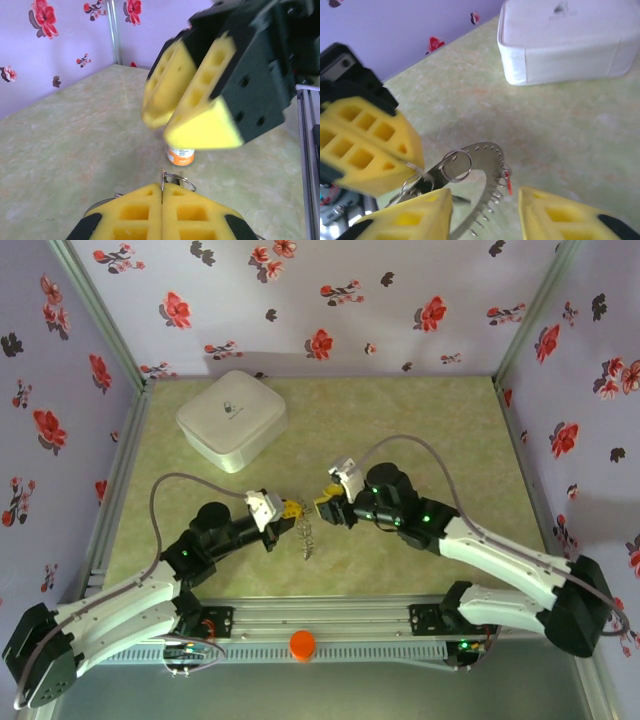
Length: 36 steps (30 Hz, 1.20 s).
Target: Put the keys on the keyring
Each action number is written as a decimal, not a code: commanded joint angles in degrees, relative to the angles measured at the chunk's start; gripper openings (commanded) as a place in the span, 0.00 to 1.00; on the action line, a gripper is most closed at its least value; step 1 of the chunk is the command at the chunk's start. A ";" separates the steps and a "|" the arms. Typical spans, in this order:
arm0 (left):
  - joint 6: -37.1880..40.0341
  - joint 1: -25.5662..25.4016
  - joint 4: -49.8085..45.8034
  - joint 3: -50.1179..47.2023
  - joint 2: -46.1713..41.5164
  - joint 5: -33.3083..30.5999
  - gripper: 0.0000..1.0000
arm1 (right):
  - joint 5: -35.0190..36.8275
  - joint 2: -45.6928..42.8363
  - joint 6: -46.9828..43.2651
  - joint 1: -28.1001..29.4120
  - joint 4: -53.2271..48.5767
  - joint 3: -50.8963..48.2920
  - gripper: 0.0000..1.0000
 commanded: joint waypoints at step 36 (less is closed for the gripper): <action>-1.19 -0.31 13.10 -1.74 2.15 9.88 0.00 | -7.64 -1.80 -26.27 2.74 5.96 -6.48 0.01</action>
